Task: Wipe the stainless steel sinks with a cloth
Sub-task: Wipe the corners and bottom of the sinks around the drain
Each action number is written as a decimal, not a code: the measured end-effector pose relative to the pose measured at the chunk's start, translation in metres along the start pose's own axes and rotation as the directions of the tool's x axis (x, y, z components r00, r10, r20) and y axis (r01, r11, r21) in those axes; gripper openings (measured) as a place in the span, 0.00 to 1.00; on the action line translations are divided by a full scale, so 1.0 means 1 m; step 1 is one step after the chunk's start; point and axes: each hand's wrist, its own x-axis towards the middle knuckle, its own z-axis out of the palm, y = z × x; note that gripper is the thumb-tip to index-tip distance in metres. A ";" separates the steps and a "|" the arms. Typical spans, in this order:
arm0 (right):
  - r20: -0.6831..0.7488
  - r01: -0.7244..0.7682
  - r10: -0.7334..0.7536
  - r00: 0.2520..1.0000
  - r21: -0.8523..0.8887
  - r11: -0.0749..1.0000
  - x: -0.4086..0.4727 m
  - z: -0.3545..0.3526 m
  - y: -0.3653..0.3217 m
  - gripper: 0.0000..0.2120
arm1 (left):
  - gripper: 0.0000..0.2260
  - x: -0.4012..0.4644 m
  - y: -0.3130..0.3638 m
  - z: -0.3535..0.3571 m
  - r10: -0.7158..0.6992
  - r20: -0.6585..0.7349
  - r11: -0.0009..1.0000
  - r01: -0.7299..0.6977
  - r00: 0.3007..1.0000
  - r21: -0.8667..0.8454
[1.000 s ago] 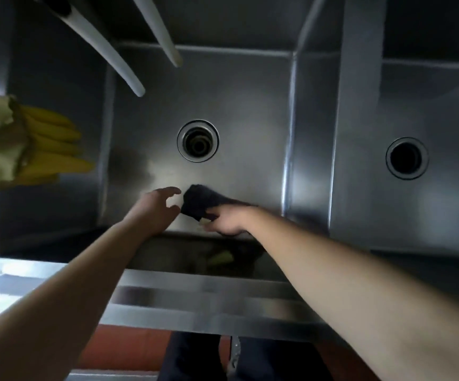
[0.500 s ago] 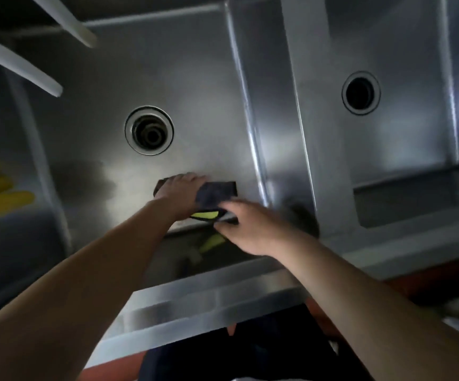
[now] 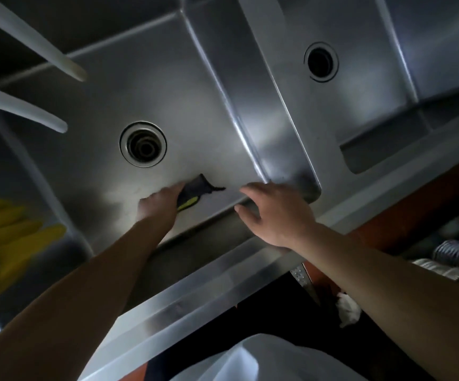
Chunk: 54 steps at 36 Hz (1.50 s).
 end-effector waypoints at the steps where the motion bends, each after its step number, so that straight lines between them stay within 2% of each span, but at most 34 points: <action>1: -0.046 -0.009 0.009 0.999 0.005 1.000 -0.001 0.000 -0.001 0.20 | 0.28 -0.005 -0.006 -0.002 -0.059 -0.091 0.998 0.057 0.994 -0.019; 3: -0.114 -0.012 0.015 0.993 0.034 0.999 -0.002 0.001 -0.003 0.19 | 0.31 -0.013 -0.019 -0.002 -0.157 -0.221 0.986 0.141 0.962 -0.088; 4: -0.133 -0.011 0.018 0.991 0.054 0.999 -0.002 0.002 -0.004 0.18 | 0.32 -0.014 -0.025 0.000 -0.190 -0.234 0.980 0.168 0.953 -0.110; 7: -0.136 -0.037 0.047 0.990 0.077 0.996 -0.003 0.000 -0.005 0.21 | 0.31 -0.013 -0.035 0.013 -0.198 -0.111 0.973 0.183 0.974 -0.138; 9: -0.119 -0.037 0.045 0.992 0.069 0.997 -0.004 0.000 -0.005 0.22 | 0.29 -0.014 -0.033 0.023 -0.128 0.009 0.989 0.128 0.992 -0.074; 12: -0.135 -0.017 0.027 0.991 0.075 0.997 -0.004 0.000 -0.005 0.22 | 0.28 -0.013 -0.023 0.025 -0.069 0.069 0.998 0.068 0.995 0.014; 15: -0.164 0.001 0.011 0.986 0.075 0.997 -0.003 0.002 -0.005 0.22 | 0.27 -0.010 -0.014 0.021 -0.041 0.138 0.999 0.045 0.990 -0.025; 18: -0.142 -0.010 0.017 0.990 0.045 0.999 -0.002 0.002 -0.004 0.23 | 0.25 -0.008 0.003 0.017 0.091 0.217 0.995 -0.080 0.972 -0.059; 21: -0.160 -0.008 0.020 0.987 0.071 0.997 -0.002 0.001 -0.002 0.23 | 0.22 -0.003 0.023 0.011 0.224 0.348 0.974 -0.200 0.910 -0.105; 23: -0.179 -0.010 0.026 0.983 0.086 0.996 -0.002 0.003 -0.001 0.23 | 0.23 0.007 0.027 0.007 0.225 0.447 0.970 -0.153 0.866 -0.191; 26: -0.189 -0.010 0.027 0.982 0.088 0.996 -0.003 0.005 0.000 0.24 | 0.24 0.016 0.022 0.002 0.188 0.536 0.925 0.034 0.823 -0.377; 28: -0.184 -0.011 0.028 0.982 0.094 0.996 -0.002 0.006 0.000 0.24 | 0.23 0.017 0.019 0.000 0.170 0.561 0.903 0.099 0.810 -0.417; 32: -0.185 -0.010 0.028 0.982 0.099 0.995 -0.002 0.008 0.000 0.23 | 0.20 0.012 0.023 -0.014 0.144 0.655 0.875 0.214 0.741 -0.435; 39: -0.201 -0.011 0.038 0.979 0.131 0.991 -0.002 0.009 0.000 0.26 | 0.19 -0.017 0.049 -0.061 0.230 0.633 0.854 0.159 0.740 -0.495; 43: -0.173 -0.006 0.025 0.985 0.108 0.994 -0.002 0.011 0.002 0.24 | 0.18 -0.044 0.066 -0.078 0.246 0.549 0.837 0.110 0.799 -0.536; 48: -0.157 0.036 -0.006 0.988 0.186 0.982 -0.008 0.004 0.006 0.23 | 0.19 -0.083 0.080 -0.093 0.185 0.433 0.833 0.093 0.882 -0.546; 51: -0.090 0.114 -0.095 0.991 0.234 0.966 -0.017 0.000 0.012 0.21 | 0.19 -0.104 0.092 -0.104 0.135 0.353 0.847 0.077 0.926 -0.526; 54: -0.060 0.230 -0.224 0.973 0.136 0.964 -0.038 -0.002 0.028 0.16 | 0.18 -0.125 0.110 -0.115 0.108 0.248 0.907 0.007 0.963 -0.421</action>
